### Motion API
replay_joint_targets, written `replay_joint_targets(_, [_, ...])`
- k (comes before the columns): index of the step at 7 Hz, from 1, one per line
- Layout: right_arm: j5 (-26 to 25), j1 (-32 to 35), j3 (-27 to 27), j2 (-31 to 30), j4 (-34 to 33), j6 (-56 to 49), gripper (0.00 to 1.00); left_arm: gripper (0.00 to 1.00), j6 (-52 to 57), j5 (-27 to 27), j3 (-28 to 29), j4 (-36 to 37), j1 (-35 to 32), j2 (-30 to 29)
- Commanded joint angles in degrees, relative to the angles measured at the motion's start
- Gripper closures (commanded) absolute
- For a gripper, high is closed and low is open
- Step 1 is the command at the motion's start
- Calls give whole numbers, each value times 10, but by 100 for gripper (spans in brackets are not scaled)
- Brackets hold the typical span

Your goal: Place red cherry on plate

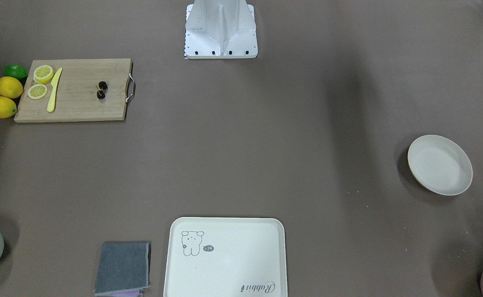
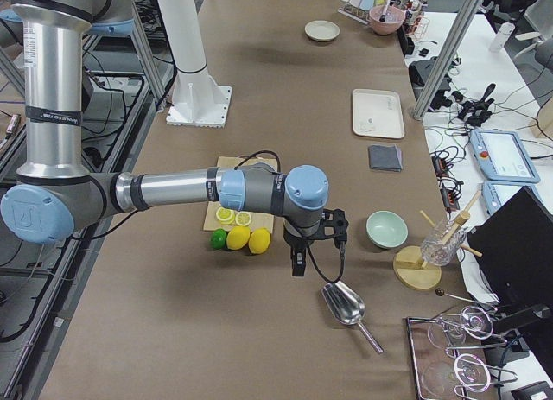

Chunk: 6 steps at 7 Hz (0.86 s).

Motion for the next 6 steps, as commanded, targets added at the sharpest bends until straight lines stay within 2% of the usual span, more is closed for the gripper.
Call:
replay_joint_targets(1, [0, 0, 0, 3, 0, 0, 0, 2, 0, 0, 1, 1, 0, -1])
replay_joint_targets(6, [0, 0, -1, 4, 0, 1, 0, 2, 1, -1, 8, -2, 0, -2])
